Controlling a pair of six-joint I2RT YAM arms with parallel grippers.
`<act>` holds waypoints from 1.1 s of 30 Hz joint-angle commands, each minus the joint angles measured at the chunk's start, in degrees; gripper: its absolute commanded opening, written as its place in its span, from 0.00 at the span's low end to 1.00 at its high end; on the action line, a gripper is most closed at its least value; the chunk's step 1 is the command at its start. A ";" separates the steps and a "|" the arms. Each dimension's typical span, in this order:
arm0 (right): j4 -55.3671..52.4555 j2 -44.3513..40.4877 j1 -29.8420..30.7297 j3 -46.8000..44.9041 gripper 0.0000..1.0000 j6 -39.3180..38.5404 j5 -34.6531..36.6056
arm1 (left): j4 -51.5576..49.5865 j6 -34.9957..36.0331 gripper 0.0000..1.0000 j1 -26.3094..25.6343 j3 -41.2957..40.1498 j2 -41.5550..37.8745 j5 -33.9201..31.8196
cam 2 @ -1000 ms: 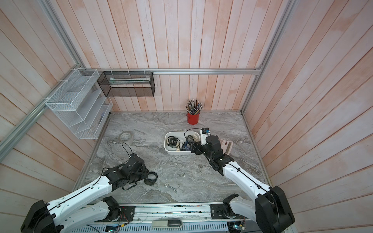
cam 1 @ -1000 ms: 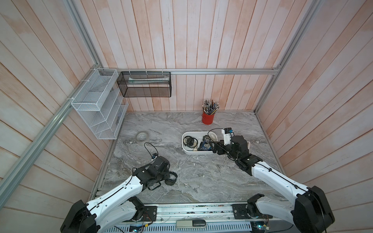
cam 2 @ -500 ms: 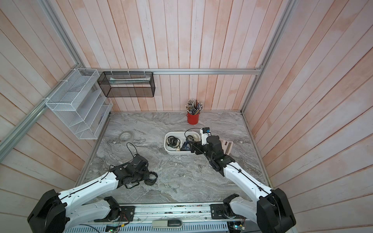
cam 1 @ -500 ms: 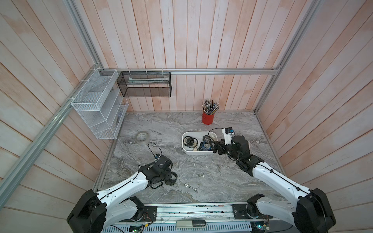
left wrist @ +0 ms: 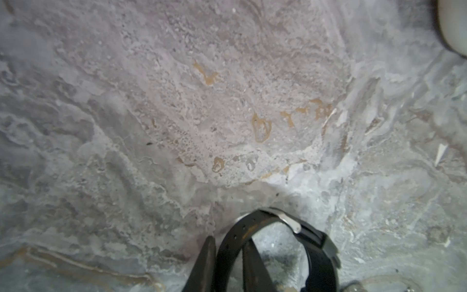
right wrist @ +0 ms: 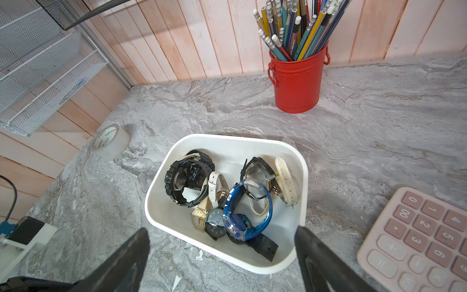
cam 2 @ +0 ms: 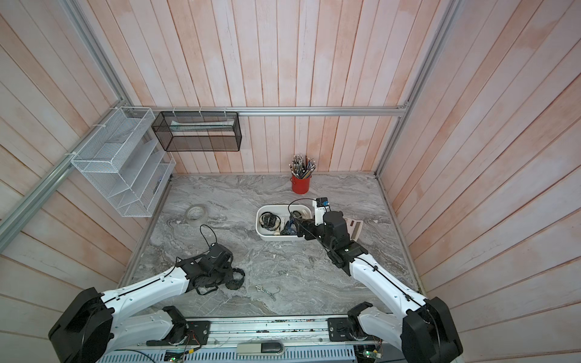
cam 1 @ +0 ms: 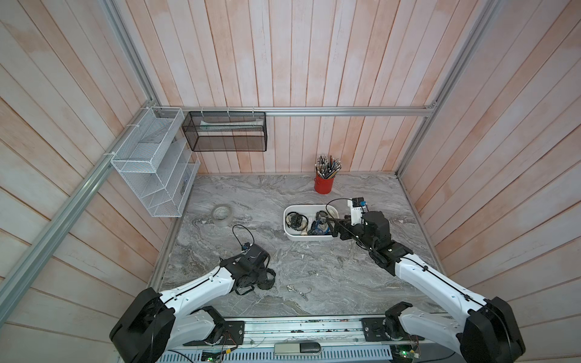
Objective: Put the watch into the storage box
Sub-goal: Pick up the watch at the center of the board.
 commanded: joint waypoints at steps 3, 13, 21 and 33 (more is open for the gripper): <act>0.92 -0.42 -0.22 0.29 0.92 -0.06 0.85 | 1.78 1.05 0.07 0.26 0.52 0.50 0.12; 0.66 -0.77 -0.22 0.05 0.92 0.55 0.78 | 1.15 4.86 0.00 0.09 7.37 -1.62 -0.29; -0.69 -2.85 -0.24 -0.49 0.92 0.09 2.82 | 3.76 11.98 0.00 -0.38 22.19 7.89 -0.98; -4.69 -8.10 -0.57 -2.78 0.92 -0.38 4.27 | 6.54 20.62 0.00 -1.32 45.92 33.03 -0.15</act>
